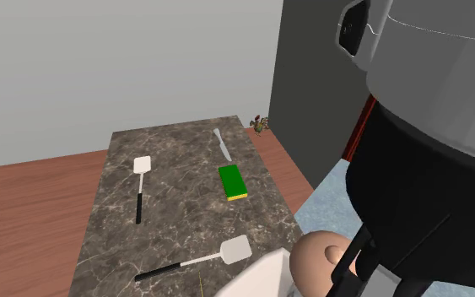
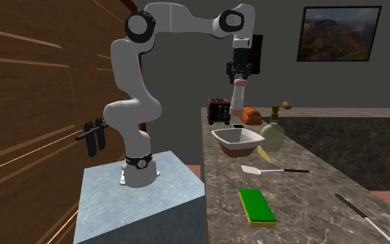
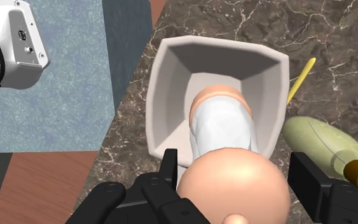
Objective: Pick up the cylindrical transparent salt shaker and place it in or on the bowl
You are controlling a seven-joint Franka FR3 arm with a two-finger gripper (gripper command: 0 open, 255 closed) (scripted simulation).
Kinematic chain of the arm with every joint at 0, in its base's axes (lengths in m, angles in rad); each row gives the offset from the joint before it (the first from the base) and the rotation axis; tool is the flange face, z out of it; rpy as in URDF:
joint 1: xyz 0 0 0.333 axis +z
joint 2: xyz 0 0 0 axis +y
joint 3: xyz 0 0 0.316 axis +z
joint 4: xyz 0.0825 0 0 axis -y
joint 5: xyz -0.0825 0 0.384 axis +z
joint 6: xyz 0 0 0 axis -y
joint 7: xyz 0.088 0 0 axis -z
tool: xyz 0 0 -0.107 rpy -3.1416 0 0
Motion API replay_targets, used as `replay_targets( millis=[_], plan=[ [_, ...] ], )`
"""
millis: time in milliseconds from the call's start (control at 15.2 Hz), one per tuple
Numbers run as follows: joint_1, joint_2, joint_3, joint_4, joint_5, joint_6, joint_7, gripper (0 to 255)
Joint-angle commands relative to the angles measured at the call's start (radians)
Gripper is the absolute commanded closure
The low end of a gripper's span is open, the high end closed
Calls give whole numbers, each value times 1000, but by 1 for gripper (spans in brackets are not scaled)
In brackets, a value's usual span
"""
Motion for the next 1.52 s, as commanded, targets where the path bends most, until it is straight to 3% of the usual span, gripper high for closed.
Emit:
replay_targets(
  millis=[0,1188,1452],
  plan=[
    [3,-12,-3,-36,9,27,-8,255],
    [15,-25,19,-284,31,267,-31,255],
    [15,-23,21,-293,30,277,-31,255]
  ],
)
